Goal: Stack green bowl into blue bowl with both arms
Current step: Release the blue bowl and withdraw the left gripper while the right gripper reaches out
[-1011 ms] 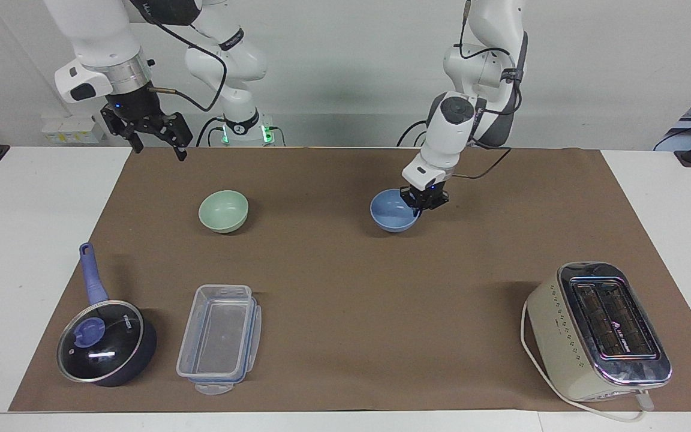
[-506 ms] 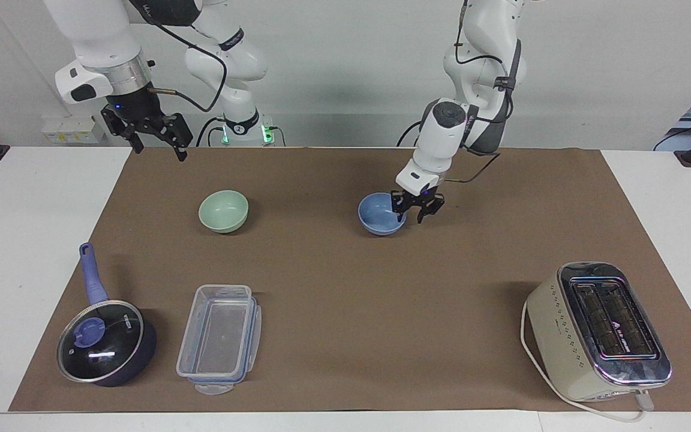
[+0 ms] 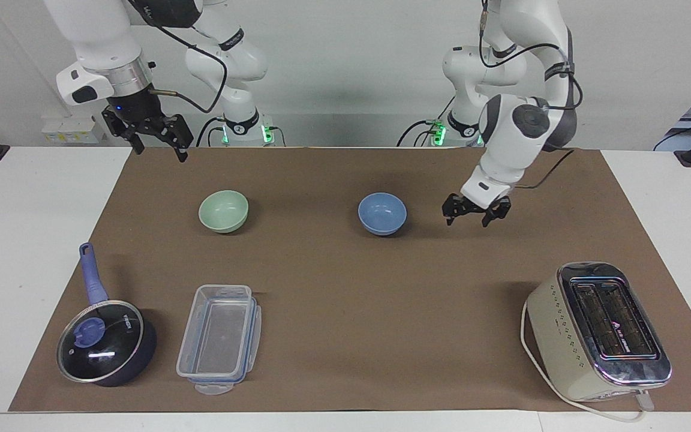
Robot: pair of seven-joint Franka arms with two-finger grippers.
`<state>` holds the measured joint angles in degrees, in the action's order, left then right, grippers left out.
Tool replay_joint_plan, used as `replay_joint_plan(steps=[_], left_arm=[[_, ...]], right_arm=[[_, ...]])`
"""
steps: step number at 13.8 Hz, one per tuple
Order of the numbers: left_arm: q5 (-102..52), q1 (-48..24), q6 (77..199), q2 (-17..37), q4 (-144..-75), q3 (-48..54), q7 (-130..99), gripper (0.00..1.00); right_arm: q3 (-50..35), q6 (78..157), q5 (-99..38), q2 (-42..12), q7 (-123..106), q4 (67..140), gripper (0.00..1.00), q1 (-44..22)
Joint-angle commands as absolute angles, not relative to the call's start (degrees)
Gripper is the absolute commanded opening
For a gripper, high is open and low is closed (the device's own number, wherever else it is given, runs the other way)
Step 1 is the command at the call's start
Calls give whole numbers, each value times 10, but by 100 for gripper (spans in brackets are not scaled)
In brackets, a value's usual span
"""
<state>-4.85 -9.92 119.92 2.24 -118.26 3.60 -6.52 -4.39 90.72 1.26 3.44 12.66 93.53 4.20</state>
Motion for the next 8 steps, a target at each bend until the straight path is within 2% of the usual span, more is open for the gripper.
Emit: replay_joint_plan(steps=[1, 8], left_arm=[[-46, -44, 1103, 20, -1108, 40, -28, 100], [34, -15, 896, 32, -918, 40, 14, 100]], right_arm=[[-44, 953, 4, 65, 87, 1014, 100, 51], [-41, 1093, 4, 101, 57, 1221, 100, 90]])
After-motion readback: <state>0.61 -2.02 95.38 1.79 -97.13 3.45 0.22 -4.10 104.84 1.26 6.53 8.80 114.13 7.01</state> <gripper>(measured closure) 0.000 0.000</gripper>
